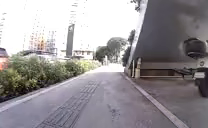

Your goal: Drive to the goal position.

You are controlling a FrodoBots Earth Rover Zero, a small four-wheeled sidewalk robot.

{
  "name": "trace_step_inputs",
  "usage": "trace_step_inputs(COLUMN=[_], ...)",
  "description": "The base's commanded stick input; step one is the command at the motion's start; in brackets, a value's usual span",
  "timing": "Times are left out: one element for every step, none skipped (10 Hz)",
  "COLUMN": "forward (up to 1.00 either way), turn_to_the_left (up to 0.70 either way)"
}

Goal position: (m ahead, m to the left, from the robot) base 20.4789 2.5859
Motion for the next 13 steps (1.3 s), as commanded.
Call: trace_step_inputs(forward=[0.00,0.00,0.00,0.00,0.19,0.45,0.45,0.45,0.45,0.45,0.45,0.45,0.45], turn_to_the_left=[0.00,0.00,0.00,0.00,0.00,0.00,0.00,0.00,0.00,0.00,0.00,0.00,0.00])
